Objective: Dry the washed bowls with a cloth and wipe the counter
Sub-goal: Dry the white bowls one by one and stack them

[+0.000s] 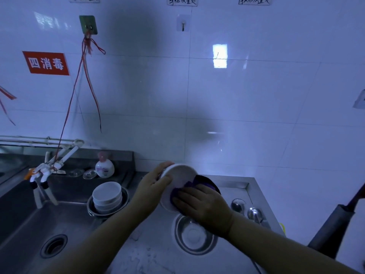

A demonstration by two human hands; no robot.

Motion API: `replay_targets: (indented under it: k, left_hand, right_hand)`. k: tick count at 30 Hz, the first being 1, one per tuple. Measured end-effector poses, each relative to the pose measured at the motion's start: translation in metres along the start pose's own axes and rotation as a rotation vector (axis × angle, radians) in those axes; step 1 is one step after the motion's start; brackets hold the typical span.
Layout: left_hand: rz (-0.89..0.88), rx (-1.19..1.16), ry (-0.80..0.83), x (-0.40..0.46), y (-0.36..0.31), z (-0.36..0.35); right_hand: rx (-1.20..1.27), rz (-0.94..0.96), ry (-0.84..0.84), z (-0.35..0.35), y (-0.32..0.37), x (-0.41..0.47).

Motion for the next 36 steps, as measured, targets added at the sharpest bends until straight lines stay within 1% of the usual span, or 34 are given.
replay_targets:
  k: [3, 5, 7, 11, 13, 15, 18, 21, 22, 24, 26, 27, 29, 31, 32, 33, 34, 36]
  left_hand:
    - [0.040, 0.026, 0.101, 0.004, 0.000, 0.001]
    - [0.095, 0.007, 0.151, 0.007, 0.003, 0.001]
    - [0.102, 0.001, 0.177, 0.009, 0.005, 0.001]
    - [0.098, -0.055, 0.170, 0.008, 0.006, 0.000]
    - [0.108, -0.061, 0.134, 0.007, 0.008, 0.000]
    - [0.136, -0.054, 0.098, 0.006, 0.010, 0.000]
    - [0.159, -0.039, 0.090, 0.006, 0.010, 0.002]
    - [0.170, 0.062, 0.137, 0.007, 0.010, 0.006]
    - [0.186, 0.091, 0.181, 0.007, 0.011, 0.008]
    - [0.235, 0.146, 0.338, 0.005, 0.008, 0.008]
    - [0.310, 0.204, 0.490, 0.003, 0.002, 0.006]
    - [0.354, 0.228, 0.537, 0.002, -0.001, 0.005]
    - [0.434, 0.225, 0.567, -0.001, -0.005, 0.005]
    - [0.480, 0.178, 0.547, -0.003, -0.007, 0.006]
    - [0.459, 0.192, 0.520, -0.002, -0.009, 0.007]
    - [0.396, 0.264, 0.480, -0.002, -0.011, 0.009]
    - [0.297, 0.408, 0.424, 0.000, -0.013, 0.012]
    - [0.024, 0.774, 0.313, -0.001, -0.022, 0.018]
  right_hand:
    - [-0.071, 0.101, 0.094, 0.004, -0.009, 0.001]
    - [-0.127, 0.119, 0.150, 0.005, -0.010, 0.005]
    - [-0.151, 0.067, 0.213, 0.004, -0.007, 0.011]
    - [-0.071, -0.094, 0.321, 0.000, 0.006, 0.021]
    - [-0.027, -0.152, 0.360, 0.002, 0.010, 0.021]
    - [0.045, -0.178, 0.361, 0.002, 0.015, 0.020]
    - [0.174, -0.131, 0.322, 0.000, 0.026, 0.015]
    - [0.250, -0.059, 0.317, -0.001, 0.024, 0.004]
    - [0.238, -0.012, 0.305, -0.001, 0.021, 0.000]
    - [0.187, 0.104, 0.292, 0.002, 0.013, -0.005]
    - [0.158, 0.217, 0.275, 0.004, 0.007, -0.006]
    - [0.138, 0.258, 0.262, 0.005, 0.005, -0.006]
    - [0.117, 0.281, 0.237, 0.006, 0.001, -0.002]
    - [0.123, 0.252, 0.237, 0.005, -0.002, 0.000]
    - [0.135, 0.231, 0.249, 0.005, -0.002, 0.000]
    - [0.156, 0.207, 0.267, 0.005, -0.004, -0.001]
    - [0.179, 0.182, 0.300, 0.005, -0.005, -0.002]
    - [0.225, 0.103, 0.377, 0.003, -0.010, -0.005]
Point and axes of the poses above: each hand's wrist, its own x-axis towards the middle knuckle, its own z-axis out of the back of the hand, y = z × x, the point moved 4 cm from there along x, towards the middle knuckle, and after that the axes turned 5 degrees about -y, right-handed, at the moved point
